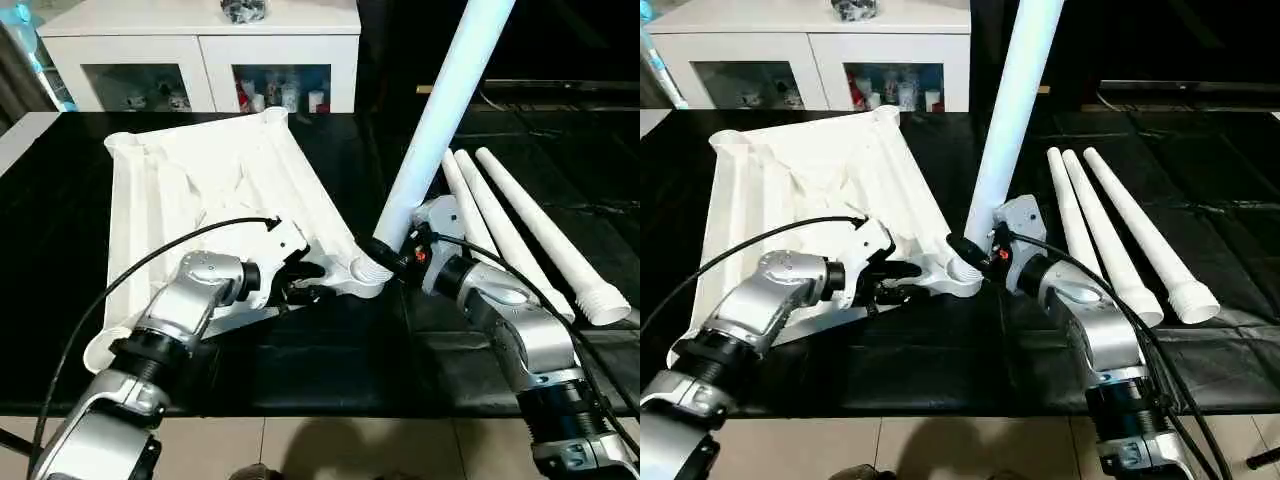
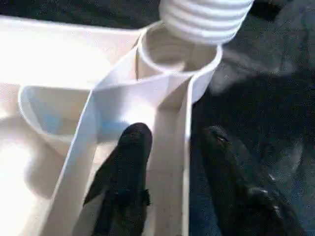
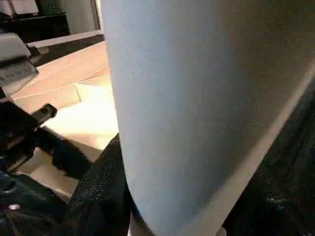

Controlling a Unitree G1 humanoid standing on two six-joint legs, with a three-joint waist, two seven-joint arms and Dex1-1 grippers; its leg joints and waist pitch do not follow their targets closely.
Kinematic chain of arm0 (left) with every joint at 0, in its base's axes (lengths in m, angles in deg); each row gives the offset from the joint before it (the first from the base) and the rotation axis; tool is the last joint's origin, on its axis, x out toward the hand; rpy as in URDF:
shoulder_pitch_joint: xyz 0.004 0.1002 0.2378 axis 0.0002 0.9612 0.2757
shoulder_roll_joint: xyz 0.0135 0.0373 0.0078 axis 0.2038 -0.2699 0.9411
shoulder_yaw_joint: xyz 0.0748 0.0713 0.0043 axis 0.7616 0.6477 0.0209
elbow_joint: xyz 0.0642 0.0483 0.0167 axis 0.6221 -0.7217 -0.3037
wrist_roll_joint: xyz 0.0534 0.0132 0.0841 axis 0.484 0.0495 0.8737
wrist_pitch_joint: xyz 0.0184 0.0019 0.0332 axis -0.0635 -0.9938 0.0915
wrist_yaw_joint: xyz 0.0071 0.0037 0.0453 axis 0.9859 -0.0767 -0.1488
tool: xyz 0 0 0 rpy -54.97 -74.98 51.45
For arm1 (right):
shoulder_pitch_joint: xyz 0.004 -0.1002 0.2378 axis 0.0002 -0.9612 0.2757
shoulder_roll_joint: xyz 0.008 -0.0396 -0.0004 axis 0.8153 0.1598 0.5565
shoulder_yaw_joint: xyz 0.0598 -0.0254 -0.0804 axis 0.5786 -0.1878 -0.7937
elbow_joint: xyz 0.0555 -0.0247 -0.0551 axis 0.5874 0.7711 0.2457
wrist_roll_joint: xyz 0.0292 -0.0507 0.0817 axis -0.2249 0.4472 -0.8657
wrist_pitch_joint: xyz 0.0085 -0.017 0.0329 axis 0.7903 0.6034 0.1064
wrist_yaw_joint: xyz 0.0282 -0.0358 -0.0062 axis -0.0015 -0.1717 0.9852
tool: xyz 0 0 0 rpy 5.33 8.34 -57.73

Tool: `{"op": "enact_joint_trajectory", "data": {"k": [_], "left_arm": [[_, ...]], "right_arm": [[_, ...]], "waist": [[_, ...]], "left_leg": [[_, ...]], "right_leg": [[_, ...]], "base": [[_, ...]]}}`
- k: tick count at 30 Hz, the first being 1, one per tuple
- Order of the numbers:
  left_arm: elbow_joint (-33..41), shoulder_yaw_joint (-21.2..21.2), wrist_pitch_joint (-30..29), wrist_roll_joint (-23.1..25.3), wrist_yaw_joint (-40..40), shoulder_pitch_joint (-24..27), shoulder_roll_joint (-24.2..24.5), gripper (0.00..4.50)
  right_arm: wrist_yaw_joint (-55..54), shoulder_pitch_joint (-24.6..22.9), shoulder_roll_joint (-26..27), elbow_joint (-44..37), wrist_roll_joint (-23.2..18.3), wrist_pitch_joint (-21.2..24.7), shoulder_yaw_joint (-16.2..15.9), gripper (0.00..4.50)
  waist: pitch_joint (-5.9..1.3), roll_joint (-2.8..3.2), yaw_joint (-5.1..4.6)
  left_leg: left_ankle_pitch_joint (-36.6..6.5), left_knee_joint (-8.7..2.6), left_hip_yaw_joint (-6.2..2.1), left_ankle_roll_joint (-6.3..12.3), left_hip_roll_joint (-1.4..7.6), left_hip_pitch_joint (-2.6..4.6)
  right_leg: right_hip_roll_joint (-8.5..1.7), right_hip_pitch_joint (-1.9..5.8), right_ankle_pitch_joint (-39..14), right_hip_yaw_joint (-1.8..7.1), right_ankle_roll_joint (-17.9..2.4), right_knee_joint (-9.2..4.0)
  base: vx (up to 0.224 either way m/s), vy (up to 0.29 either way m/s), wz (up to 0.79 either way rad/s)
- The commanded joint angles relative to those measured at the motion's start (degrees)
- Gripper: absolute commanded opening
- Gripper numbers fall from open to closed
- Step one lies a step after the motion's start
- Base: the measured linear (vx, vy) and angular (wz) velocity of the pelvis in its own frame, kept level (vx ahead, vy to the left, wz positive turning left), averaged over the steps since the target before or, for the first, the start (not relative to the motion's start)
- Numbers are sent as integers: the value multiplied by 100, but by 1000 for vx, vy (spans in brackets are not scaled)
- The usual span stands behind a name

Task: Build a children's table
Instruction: Insert table leg to table base

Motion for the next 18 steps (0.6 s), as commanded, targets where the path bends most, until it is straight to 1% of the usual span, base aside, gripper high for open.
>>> {"op": "enact_joint_trajectory", "data": {"k": [1, 5, 8, 10, 11, 12, 13, 15, 16, 17, 18], "left_arm": [[-59, -31, -53, 100, -57, -131, 15, 168], [-236, 39, -101, 212, -96, -200, 63, 145], [-333, 40, -78, 243, -116, -229, 66, 114], [-398, 46, -62, 287, -140, -249, 72, 109], [-436, 47, -51, 305, -132, -258, 72, 95], [-436, 47, -51, 305, -132, -258, 72, 95], [-458, 57, -49, 320, -112, -264, 78, 82], [-467, 63, -45, 324, -97, -268, 82, 65], [-479, 64, -41, 323, -84, -279, 84, 60], [-472, 63, -47, 316, -49, -288, 87, 50], [-469, 64, -47, 312, -33, -291, 88, 50]], "right_arm": [[1, -12, 7, -162, 12, -51, -5, 194], [-11, 7, 37, -143, 32, -59, -22, 194], [-10, 35, 47, -120, 38, -79, -37, 194], [2, 51, 56, -101, 45, -98, -46, 194], [6, 62, 64, -87, 51, -108, -52, 194], [6, 62, 64, -87, 51, -108, -52, 194], [9, 70, 70, -81, 55, -112, -55, 194], [11, 74, 75, -81, 57, -114, -56, 194], [11, 82, 80, -78, 59, -114, -57, 194], [22, 88, 83, -76, 55, -116, -59, 194], [27, 90, 84, -73, 54, -118, -61, 194]], "waist": [[-422, -9, 15], [-414, -10, 21], [-410, -15, 20], [-404, -8, 20], [-396, -1, 15], [-396, -1, 15], [-398, 0, 9], [-398, -5, 3], [-399, 9, 6], [-399, 0, 0], [-399, 0, 0]], "left_leg": [[-1190, -380, -161, 172, 398, 114], [-1233, -387, -166, 171, 406, 117], [-1257, -391, -167, 159, 405, 113], [-1292, -396, -169, 148, 402, 116], [-1374, -401, -175, 123, 398, 115], [-1374, -401, -175, 123, 398, 115], [-1410, -407, -180, 103, 403, 119], [-1424, -409, -181, 96, 404, 118], [-1425, -410, -184, 92, 406, 119], [-1439, -410, -181, 94, 403, 120], [-1439, -410, -181, 94, 403, 120]], "right_leg": [[-520, 291, -1095, 270, -1299, -441], [-531, 289, -1175, 274, -1297, -446], [-533, 291, -1202, 274, -1295, -452], [-532, 285, -1289, 273, -1277, -460], [-537, 287, -1434, 272, -1240, -475], [-537, 287, -1434, 272, -1240, -475], [-538, 284, -1494, 274, -1218, -479], [-539, 285, -1498, 275, -1215, -482], [-540, 283, -1485, 275, -1221, -477], [-534, 279, -1470, 276, -1230, -479], [-534, 279, -1470, 276, -1230, -479]], "base": [[0, 0, 0], [0, 0, 0], [0, 0, 0], [0, 0, 0], [0, 0, 0], [0, 0, 0], [0, 0, 0], [0, 0, 0], [0, 0, 0], [0, 0, 0], [0, 0, 0]]}}
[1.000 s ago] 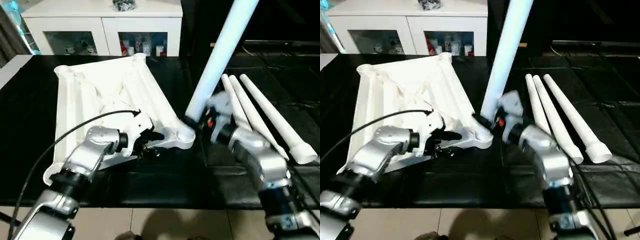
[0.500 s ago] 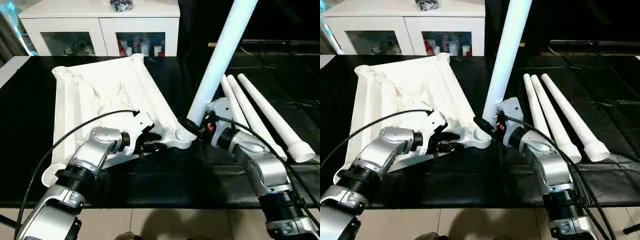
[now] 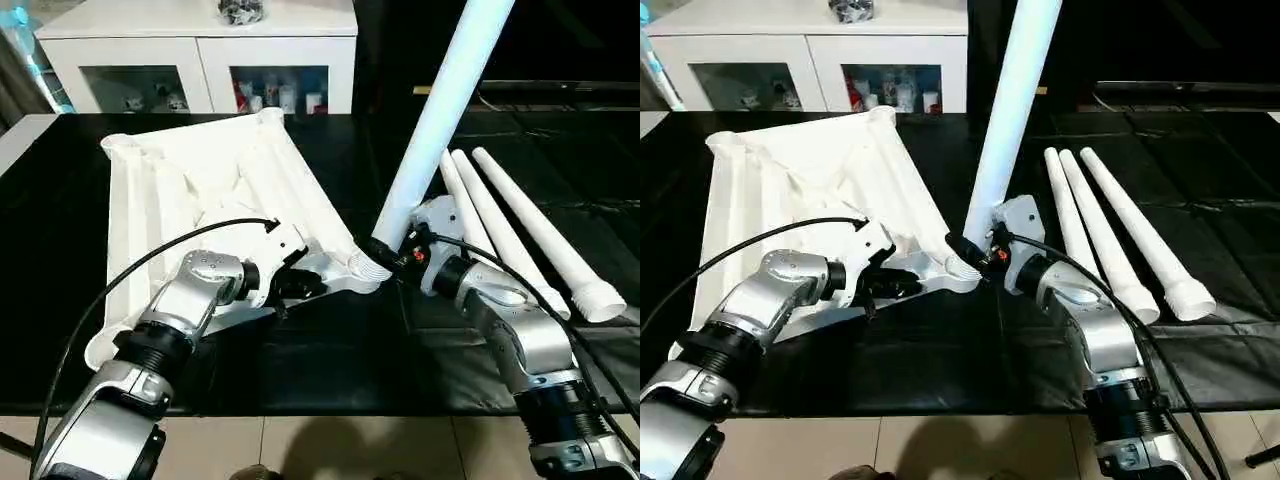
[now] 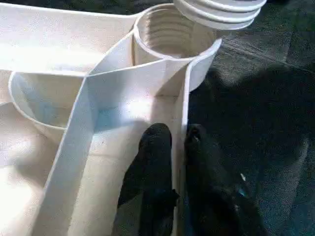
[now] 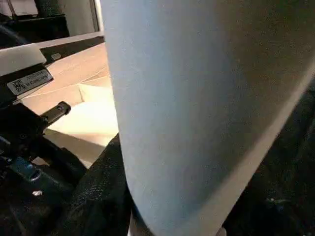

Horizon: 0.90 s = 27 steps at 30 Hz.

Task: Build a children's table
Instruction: Insert table leg to table base

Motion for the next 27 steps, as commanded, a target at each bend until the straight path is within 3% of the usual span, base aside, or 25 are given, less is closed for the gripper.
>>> {"op": "enact_joint_trajectory", "data": {"k": [1, 10, 20, 27], "left_arm": [[-92, 21, -61, 99, 40, -72, 104, 28], [48, 132, 19, 91, 435, -48, 196, 0], [80, 82, 75, 121, 446, -23, 239, 0], [99, 44, 55, 99, 478, -65, 259, 0]], "right_arm": [[57, 104, 24, -47, 4, -96, -70, 194], [359, 385, 90, 533, 76, -199, -235, 194], [378, 596, 217, 1217, 124, -459, -223, 194], [383, 752, 225, 1736, 103, -598, -77, 194]], "waist": [[-400, 6, 27], [-419, -6, 14], [-401, -20, 12], [-413, -17, 24]], "left_leg": [[-1440, -411, -184, 97, 408, 109], [-1233, -392, -173, 181, 411, 97], [-1383, -405, -171, 124, 417, 107], [-1249, -401, -164, 176, 420, 100]], "right_leg": [[-542, 272, -1454, 276, -1234, -480], [-546, 285, -965, 271, -1433, -428], [-560, 272, -1315, 275, -1378, -456], [-559, 283, -1096, 274, -1420, -430]], "base": [[0, 0, 0], [0, 0, 0], [0, 0, 0], [0, 0, 0]]}}
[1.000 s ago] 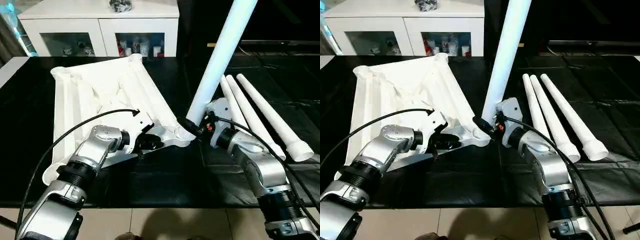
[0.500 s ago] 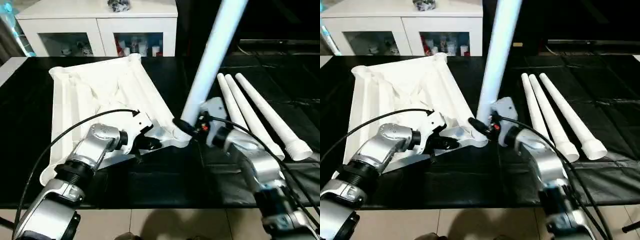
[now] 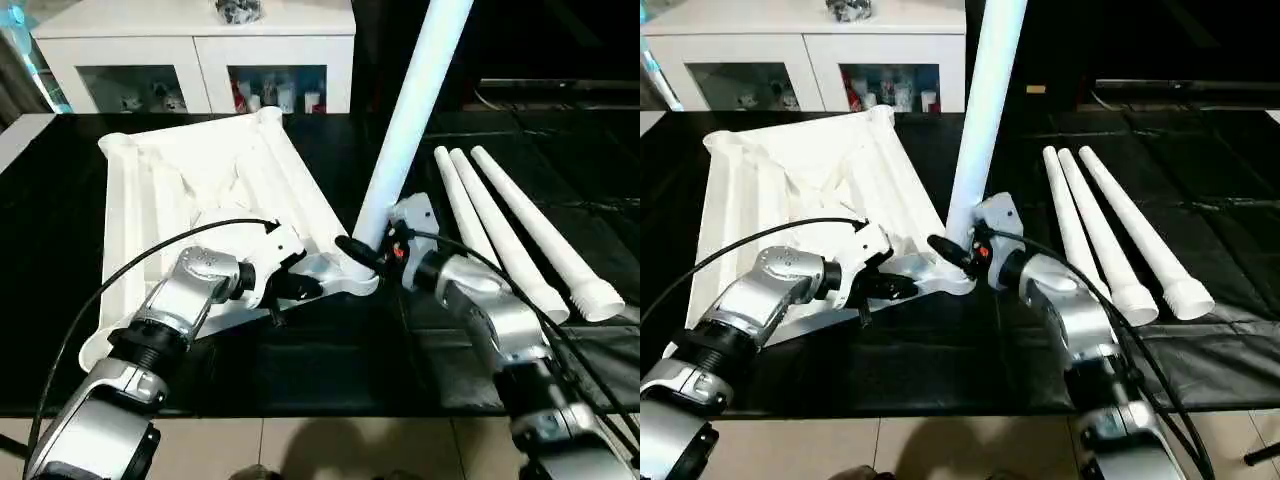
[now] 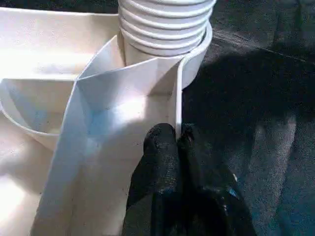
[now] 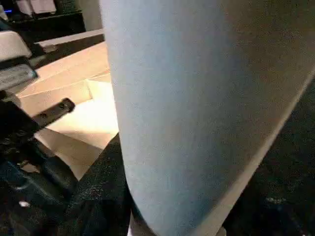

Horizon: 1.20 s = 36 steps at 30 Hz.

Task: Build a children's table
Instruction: Insert table leg to table base

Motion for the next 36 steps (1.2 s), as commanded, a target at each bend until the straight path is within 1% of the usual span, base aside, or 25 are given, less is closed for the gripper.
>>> {"op": "enact_joint_trajectory", "data": {"k": [1, 3, 5, 8, 13, 15, 16, 17, 18, 19, 20, 21, 22, 23, 26, 27, 29, 30, 31, 33, 34, 35, 36], "left_arm": [[50, -36, -40, 44, 28, -41, 109, 0], [38, -43, -34, 47, 26, -48, 113, 0], [-5, -63, -13, 52, 0, -66, 114, 0], [-30, -90, 0, 36, 2, -79, 104, 0], [55, -70, 28, 6, 91, -51, 94, 0], [130, -49, 38, 4, 117, -24, 90, 0], [134, -51, 33, 8, 99, -24, 87, 0], [142, -55, 26, 9, 84, -21, 84, 0], [141, -55, 28, 10, 81, -20, 83, 0], [140, -55, 31, 11, 75, -16, 81, 0], [136, -55, 34, 15, 57, -7, 73, 0], [136, -55, 34, 15, 57, -7, 73, 0], [136, -58, 34, 20, 32, 2, 63, 0], [136, -58, 34, 20, 32, 2, 63, 0], [129, -68, 38, 32, -20, 12, 43, 0], [126, -69, 39, 32, -25, 9, 38, 0], [130, -68, 43, 29, -20, 9, 27, 0], [137, -66, 43, 23, -9, 11, 23, 0], [145, -64, 42, 18, 1, 13, 19, 0], [149, -61, 39, 16, 0, 5, 3, 0], [148, -60, 40, 17, -3, 3, 2, 0], [144, -61, 42, 19, -9, -1, -1, 0], [139, -66, 37, 16, -17, -10, -6, 0]], "right_arm": [[14, 39, -36, 240, 78, -28, 44, 194], [57, 19, -63, 254, 81, -49, 28, 194], [103, -9, -88, 228, 82, -48, 4, 194], [200, -24, -121, 215, 64, -55, 2, 194], [316, 31, -130, 338, 87, -119, -31, 194], [455, 94, -172, 432, 194, -243, -159, 194], [499, 99, -195, 434, 253, -281, -225, 194], [582, 106, -255, 453, 411, -389, -386, 194], [598, 107, -262, 458, 431, -401, -406, 194], [630, 107, -276, 467, 469, -425, -447, 194], [717, 112, -299, 477, 525, -456, -527, 194], [717, 112, -299, 477, 525, -456, -527, 194], [774, 120, -306, 477, 540, -463, -561, 194], [774, 120, -306, 477, 540, -463, -561, 194], [870, 130, -336, 484, 576, -519, -613, 194], [895, 134, -338, 502, 572, -540, -618, 194], [927, 151, -315, 582, 541, -595, -586, 194], [915, 160, -291, 610, 514, -593, -550, 194], [897, 176, -252, 642, 463, -569, -483, 194], [803, 239, -118, 727, 212, -406, -216, 194], [792, 242, -108, 736, 192, -394, -189, 194], [768, 251, -85, 758, 148, -368, -129, 194], [726, 263, -57, 817, 64, -326, -21, 194]], "waist": [[-409, -19, 34], [-395, -18, 27], [-399, -20, 24], [-405, -20, 28], [-401, -29, 30], [-406, -57, 30], [-403, -51, 34], [-400, -46, 34], [-399, -50, 31], [-397, -83, 22], [-394, -73, 31], [-391, -73, 32], [-394, -91, 35], [-392, -84, 38], [-388, -96, 39], [-390, -86, 44], [-390, -88, 40], [-388, -75, 37], [-387, -79, 34], [-387, -85, 36], [-386, -85, 35], [-387, -83, 35], [-387, -63, 37]], "left_leg": [[-1255, -396, -164, 180, 418, 105], [-1358, -406, -167, 168, 419, 114], [-1376, -405, -168, 159, 418, 113], [-1296, -400, -165, 191, 420, 108], [-1323, -399, -162, 206, 420, 113], [-1261, -388, -157, 234, 414, 99], [-1259, -389, -156, 238, 418, 107], [-1251, -396, -160, 232, 423, 103], [-1260, -393, -155, 241, 423, 106], [-1247, -394, -151, 252, 422, 101], [-1237, -388, -149, 272, 415, 100], [-1249, -392, -152, 273, 420, 103], [-1236, -387, -149, 291, 419, 106], [-1228, -390, -153, 292, 423, 105], [-1249, -391, -151, 294, 423, 105], [-1235, -390, -153, 298, 423, 102], [-1255, -393, -154, 296, 426, 105], [-1270, -398, -157, 288, 427, 104], [-1288, -401, -157, 286, 428, 106], [-1310, -396, -156, 291, 423, 108], [-1295, -397, -157, 290, 423, 101], [-1301, -400, -157, 289, 425, 106], [-1324, -407, -164, 277, 431, 109]], "right_leg": [[-558, 286, -1096, 275, -1427, -427], [-553, 282, -1271, 270, -1401, -445], [-554, 285, -1317, 275, -1384, -447], [-555, 286, -1211, 277, -1398, -440], [-556, 279, -1275, 273, -1401, -447], [-564, 287, -1268, 271, -1418, -439], [-561, 280, -1282, 270, -1413, -444], [-548, 273, -1291, 262, -1405, -436], [-553, 271, -1283, 269, -1396, -441], [-550, 277, -1285, 271, -1393, -443], [-557, 274, -1342, 271, -1384, -447], [-558, 274, -1378, 273, -1369, -450], [-558, 273, -1400, 275, -1359, -451], [-560, 273, -1411, 276, -1355, -452], [-558, 269, -1479, 274, -1326, -457], [-561, 269, -1487, 277, -1315, -459], [-560, 262, -1516, 275, -1315, -462], [-554, 262, -1503, 275, -1320, -464], [-551, 259, -1500, 274, -1326, -463], [-563, 263, -1536, 276, -1343, -472], [-563, 267, -1533, 277, -1338, -470], [-559, 264, -1538, 277, -1336, -472], [-559, 261, -1556, 273, -1333, -467]], "base": [[0, 0, 0], [0, 0, 0], [0, 0, 0], [0, 0, 0], [0, 0, 0], [0, 0, 0], [0, 0, 0], [0, 0, 0], [0, 0, 0], [0, 0, 0], [0, 0, 0], [0, 0, 0], [0, 0, 0], [0, 0, 0], [0, 0, 0], [0, 0, 0], [0, 0, 0], [0, 0, 0], [0, 0, 0], [0, 0, 0], [0, 0, 0], [0, 0, 0], [0, 0, 0]]}}
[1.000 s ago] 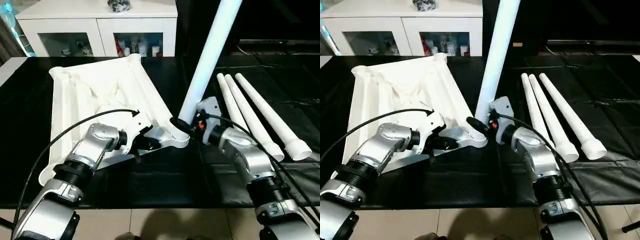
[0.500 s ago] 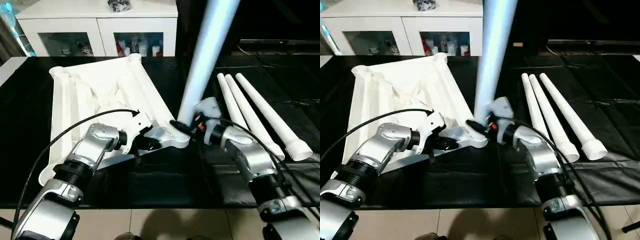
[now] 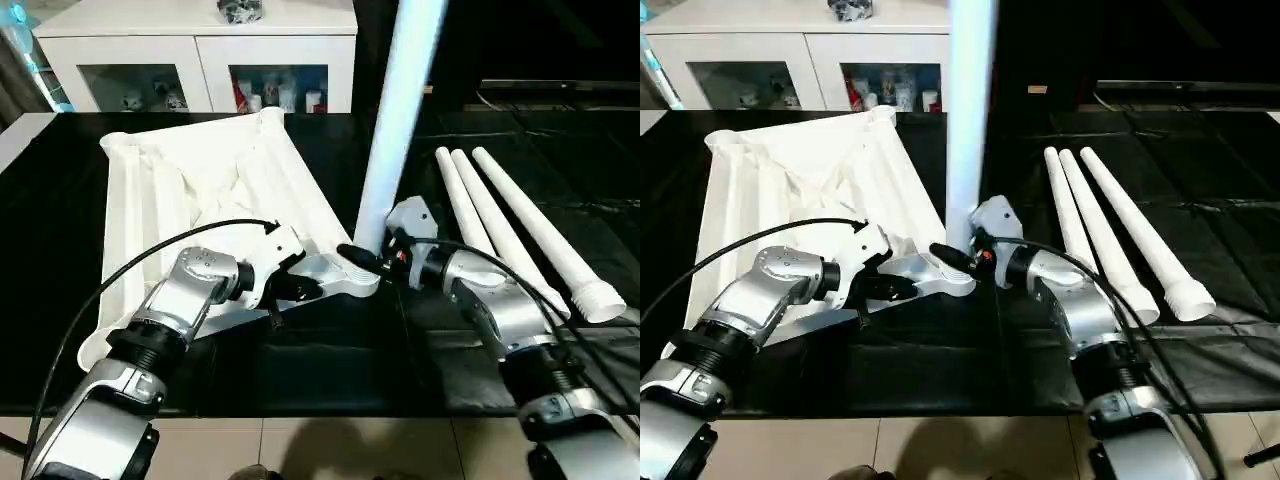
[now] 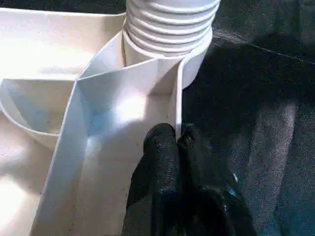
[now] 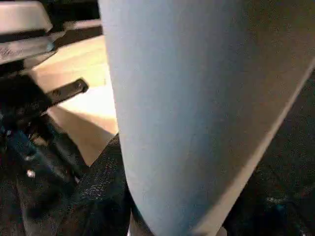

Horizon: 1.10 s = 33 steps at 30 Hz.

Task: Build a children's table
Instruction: Insert table leg to table base

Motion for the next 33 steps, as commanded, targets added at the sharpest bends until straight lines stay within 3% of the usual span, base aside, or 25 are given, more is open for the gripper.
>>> {"op": "enact_joint_trajectory", "data": {"k": [1, 7, 8, 11, 12, 14, 16, 18, 22, 24, 26, 29, 30, 33], "left_arm": [[120, -62, 7, 4, -23, -38, -11, 0], [18, -112, 46, 11, -94, -109, -15, 0], [-15, -134, 51, 8, -127, -130, -25, 0], [-53, -153, 62, 14, -170, -156, -34, 0], [-104, -181, 71, 12, -219, -188, -52, 0], [-140, -190, 81, 13, -230, -211, -59, 0], [-168, -180, 93, 20, -202, -230, -55, 0], [-198, -157, 112, 33, -174, -251, -58, 0], [-203, -100, 143, 68, -122, -260, -62, 0], [-207, -89, 154, 80, -121, -262, -60, 0], [-188, -75, 159, 92, -108, -252, -51, 0], [-125, -66, 145, 87, -68, -220, -27, 0], [-92, -60, 141, 82, -37, -206, -12, 0], [27, -26, 200, 61, 136, -158, 53, 0]], "right_arm": [[-26, 19, 95, 250, -161, 213, 86, 194], [-104, -219, 142, 241, -442, 374, 414, 194], [-159, -364, 162, 189, -424, 337, 436, 194], [-245, -532, 201, 121, -397, 262, 451, 194], [-363, -752, 259, 17, -359, 161, 453, 194], [-417, -928, 259, -87, -226, 20, 354, 194], [-451, -1044, 212, -185, -38, -103, 189, 194], [-457, -1101, 148, -281, 158, -181, 19, 194], [-283, -1053, -64, -356, 579, -392, -387, 194], [-240, -1037, -96, -350, 642, -431, -453, 194], [-68, -888, -122, -280, 705, -447, -572, 194], [126, -674, -120, -117, 708, -451, -641, 194], [169, -584, -115, -16, 720, -482, -648, 194], [311, -316, -72, 311, 599, -513, -560, 194]], "waist": [[-389, -58, 26], [-398, -30, 48], [-404, -3, 57], [-399, -16, 66], [-397, 36, 73], [-392, 8, 75], [-380, 53, 66], [-381, 45, 63], [-389, 10, 65], [-384, 27, 68], [-381, -38, 67], [-366, -25, 59], [-364, -61, 50], [-363, -62, 36]], "left_leg": [[-1345, -409, -162, 270, 431, 111], [-1348, -410, -162, 258, 432, 112], [-1285, -414, -170, 250, 434, 101], [-1336, -420, -162, 240, 434, 108], [-1420, -425, -172, 199, 434, 119], [-1562, -442, -175, 142, 443, 132], [-1662, -457, -186, 92, 438, 130], [-1760, -461, -188, 47, 429, 136], [-1661, -459, -185, 91, 435, 120], [-1656, -454, -181, 115, 433, 126], [-1616, -447, -174, 154, 428, 115], [-1639, -445, -180, 195, 433, 117], [-1656, -449, -177, 197, 435, 113], [-1653, -444, -185, 201, 434, 110]], "right_leg": [[-557, 256, -1540, 274, -1341, -467], [-561, 268, -1456, 277, -1360, -469], [-559, 268, -1306, 269, -1391, -448], [-561, 265, -1311, 269, -1394, -459], [-565, 253, -1405, 268, -1381, -468], [-572, 252, -1561, 277, -1319, -490], [-555, 238, -1616, 273, -1297, -494], [-556, 238, -1715, 273, -1273, -508], [-556, 254, -1561, 282, -1279, -495], [-555, 245, -1548, 281, -1296, -494], [-564, 259, -1593, 283, -1292, -500], [-572, 245, -1819, 284, -1262, -515], [-567, 245, -1885, 283, -1235, -521], [-579, 238, -1960, 283, -1248, -513]], "base": [[0, 0, 0], [0, 0, 0], [0, 0, 0], [0, 0, 0], [0, 0, 0], [0, 0, 0], [0, 0, 0], [0, 0, 0], [0, 0, 0], [0, 0, 0], [0, 0, 0], [0, 0, 0], [0, 0, 0], [0, 0, 0]]}}
